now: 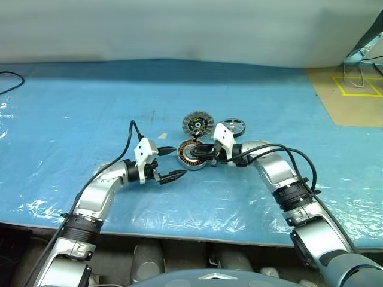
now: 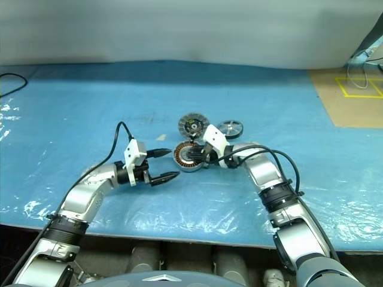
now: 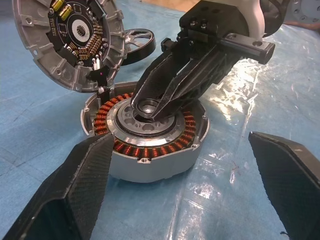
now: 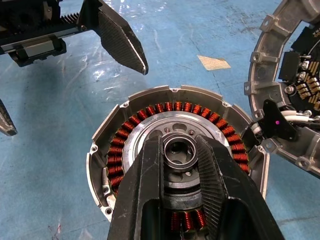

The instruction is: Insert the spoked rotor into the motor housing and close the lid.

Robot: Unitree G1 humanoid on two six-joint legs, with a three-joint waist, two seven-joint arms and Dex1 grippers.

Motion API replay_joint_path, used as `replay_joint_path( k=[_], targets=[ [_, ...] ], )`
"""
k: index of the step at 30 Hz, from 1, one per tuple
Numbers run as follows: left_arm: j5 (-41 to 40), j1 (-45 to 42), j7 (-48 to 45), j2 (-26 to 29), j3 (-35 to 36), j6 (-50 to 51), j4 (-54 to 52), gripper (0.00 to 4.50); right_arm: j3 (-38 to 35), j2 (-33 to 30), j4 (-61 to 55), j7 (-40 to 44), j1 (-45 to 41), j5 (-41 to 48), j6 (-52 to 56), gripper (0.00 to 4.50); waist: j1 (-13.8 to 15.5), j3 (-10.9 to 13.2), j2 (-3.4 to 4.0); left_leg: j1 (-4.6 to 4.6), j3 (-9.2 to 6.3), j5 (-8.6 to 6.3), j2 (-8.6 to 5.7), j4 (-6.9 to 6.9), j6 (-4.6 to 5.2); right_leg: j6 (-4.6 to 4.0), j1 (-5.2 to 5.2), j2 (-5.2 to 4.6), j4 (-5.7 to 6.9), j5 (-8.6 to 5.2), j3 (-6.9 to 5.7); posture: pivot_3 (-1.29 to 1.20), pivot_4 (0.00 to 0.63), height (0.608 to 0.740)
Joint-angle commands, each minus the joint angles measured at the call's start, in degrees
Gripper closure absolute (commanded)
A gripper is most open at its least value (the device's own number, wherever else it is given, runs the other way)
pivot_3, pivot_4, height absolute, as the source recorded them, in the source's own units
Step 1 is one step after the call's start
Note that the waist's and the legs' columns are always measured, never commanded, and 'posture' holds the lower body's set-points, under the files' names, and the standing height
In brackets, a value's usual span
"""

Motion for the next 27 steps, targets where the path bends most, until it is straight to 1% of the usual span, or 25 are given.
replay_joint_path(
  k=[1,18,27],
  targets=[
    [0.02,-0.46,-0.15,0.00,0.04,-0.58,-1.02,0.00,0.29,0.70,-0.62,0.39,0.34,0.00,0.08,3.76,-0.01,0.00,0.00,0.00,0.00,0.00,0.00,0.00,0.00,0.00,0.00,0.00,0.00,0.00,0.00,0.00,0.150,0.740],
    [-0.33,1.17,-1.24,1.43,0.47,-1.19,-1.95,0.00,-0.64,0.71,1.14,-0.20,-0.16,-0.75,0.11,3.76,0.04,0.00,0.00,0.02,0.00,0.00,0.00,0.03,0.00,0.00,0.01,0.00,0.03,0.00,0.01,0.00,0.150,0.740],
    [-0.40,-0.11,-0.76,1.16,0.22,0.47,-2.93,0.00,-0.49,0.56,0.43,-0.24,-0.21,-1.03,0.34,3.76,0.05,0.00,0.00,0.02,0.00,0.00,0.00,0.03,-0.01,0.00,0.01,0.00,0.04,0.00,0.01,0.00,0.150,0.740]
  ],
)
